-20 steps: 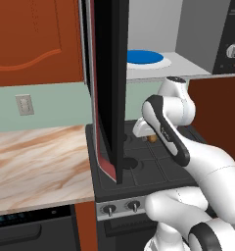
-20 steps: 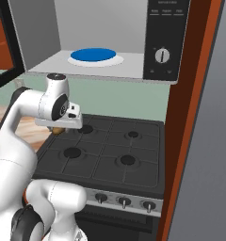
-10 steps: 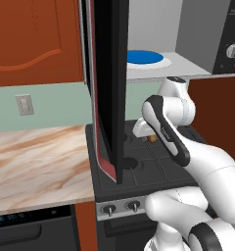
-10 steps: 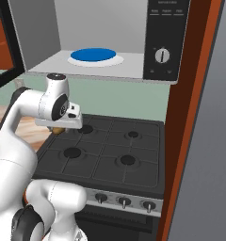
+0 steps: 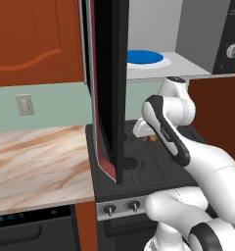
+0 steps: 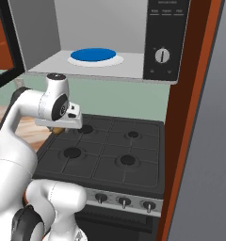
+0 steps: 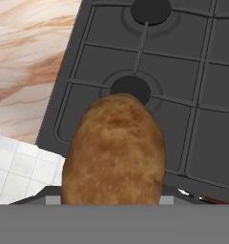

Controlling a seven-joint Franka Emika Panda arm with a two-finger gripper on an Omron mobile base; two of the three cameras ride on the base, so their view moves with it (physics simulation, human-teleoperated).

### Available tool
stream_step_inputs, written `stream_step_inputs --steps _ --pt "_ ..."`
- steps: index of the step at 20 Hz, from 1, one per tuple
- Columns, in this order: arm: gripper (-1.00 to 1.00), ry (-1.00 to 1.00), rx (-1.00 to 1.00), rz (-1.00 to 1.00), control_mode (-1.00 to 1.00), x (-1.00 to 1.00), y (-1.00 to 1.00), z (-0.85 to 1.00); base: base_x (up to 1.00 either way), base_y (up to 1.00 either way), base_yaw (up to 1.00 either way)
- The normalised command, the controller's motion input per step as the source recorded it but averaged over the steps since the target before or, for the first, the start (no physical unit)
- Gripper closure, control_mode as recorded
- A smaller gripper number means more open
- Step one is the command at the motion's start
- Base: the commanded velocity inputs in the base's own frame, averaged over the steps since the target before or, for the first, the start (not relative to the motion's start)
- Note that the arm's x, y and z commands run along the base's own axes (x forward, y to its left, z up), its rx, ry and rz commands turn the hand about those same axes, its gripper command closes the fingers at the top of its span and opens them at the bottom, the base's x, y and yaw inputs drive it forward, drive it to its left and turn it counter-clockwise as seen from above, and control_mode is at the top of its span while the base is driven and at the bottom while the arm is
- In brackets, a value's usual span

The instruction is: Retrieve the reheated potato from the microwave, then place the potato, cheese, and condiment on the cutting board.

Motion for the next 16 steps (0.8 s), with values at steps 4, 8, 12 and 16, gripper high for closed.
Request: stream_step_inputs --steps 4,8,12,16 --pt "1.0 0.0 0.0 0.0 -1.0 0.0 0.0 0.0 0.0 0.0 0.0" --pt "1.0 0.0 0.0 0.0 -1.0 0.0 0.0 0.0 0.0 0.0 0.0" --pt "1.0 0.0 0.0 0.0 -1.0 0.0 0.0 0.0 0.0 0.0 0.0" --pt "1.0 0.0 0.0 0.0 -1.0 0.0 0.0 0.0 0.0 0.0 0.0"
